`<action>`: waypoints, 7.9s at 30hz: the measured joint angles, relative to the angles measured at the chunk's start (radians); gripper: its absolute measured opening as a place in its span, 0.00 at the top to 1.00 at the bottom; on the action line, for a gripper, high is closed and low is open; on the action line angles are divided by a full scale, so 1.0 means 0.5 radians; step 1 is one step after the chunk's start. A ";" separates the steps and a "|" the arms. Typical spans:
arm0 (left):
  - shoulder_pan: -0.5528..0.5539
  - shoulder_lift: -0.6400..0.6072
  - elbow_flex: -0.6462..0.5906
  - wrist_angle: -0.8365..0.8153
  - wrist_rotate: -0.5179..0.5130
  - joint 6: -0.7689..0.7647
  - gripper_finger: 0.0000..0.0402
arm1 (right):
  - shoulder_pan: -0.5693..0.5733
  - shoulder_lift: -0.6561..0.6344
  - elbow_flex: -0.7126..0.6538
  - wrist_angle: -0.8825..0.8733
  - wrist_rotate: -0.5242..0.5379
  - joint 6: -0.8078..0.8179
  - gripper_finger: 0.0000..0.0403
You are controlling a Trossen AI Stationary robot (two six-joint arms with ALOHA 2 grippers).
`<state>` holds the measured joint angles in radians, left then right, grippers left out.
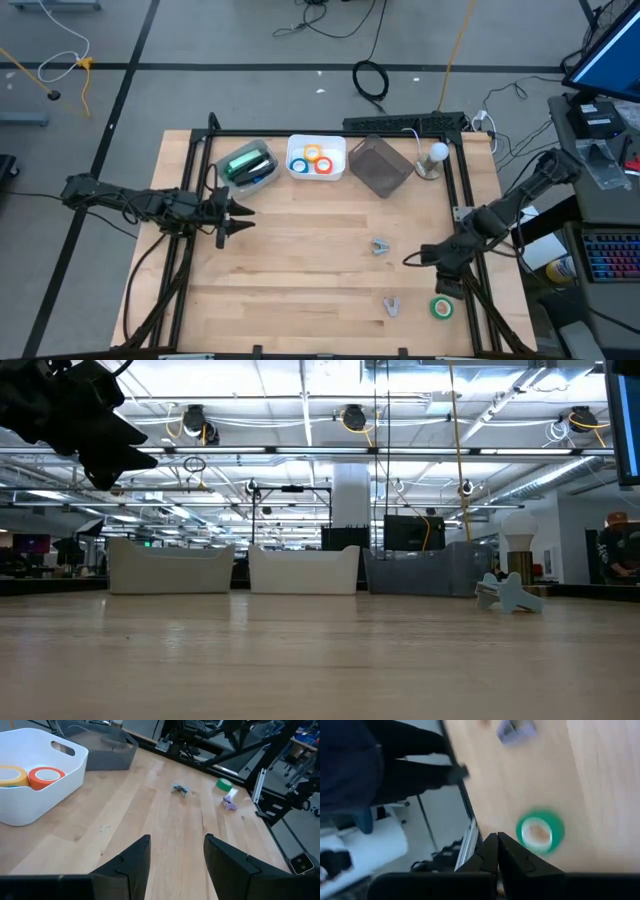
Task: Pick and place Stapler, Stapler remover, tape
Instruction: Put the green tape into the white bin
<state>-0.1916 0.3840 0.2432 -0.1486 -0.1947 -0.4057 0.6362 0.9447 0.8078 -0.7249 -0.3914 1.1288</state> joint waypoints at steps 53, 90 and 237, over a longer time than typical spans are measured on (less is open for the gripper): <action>0.003 0.000 0.002 -0.014 -0.050 -0.036 0.55 | 0.512 0.482 -0.120 0.037 0.309 1.384 0.56; 0.003 0.000 0.002 -0.016 -0.050 -0.070 0.55 | 0.510 0.478 -0.696 0.632 0.093 1.543 0.63; 0.003 0.006 0.002 -0.026 -0.348 0.074 0.55 | -2.342 1.975 1.311 0.856 0.730 -3.280 0.83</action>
<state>-0.1904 0.3870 0.2443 -0.1616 -0.3687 -0.3687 -0.5346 1.9324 1.4631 -0.2969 -0.0265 -0.5113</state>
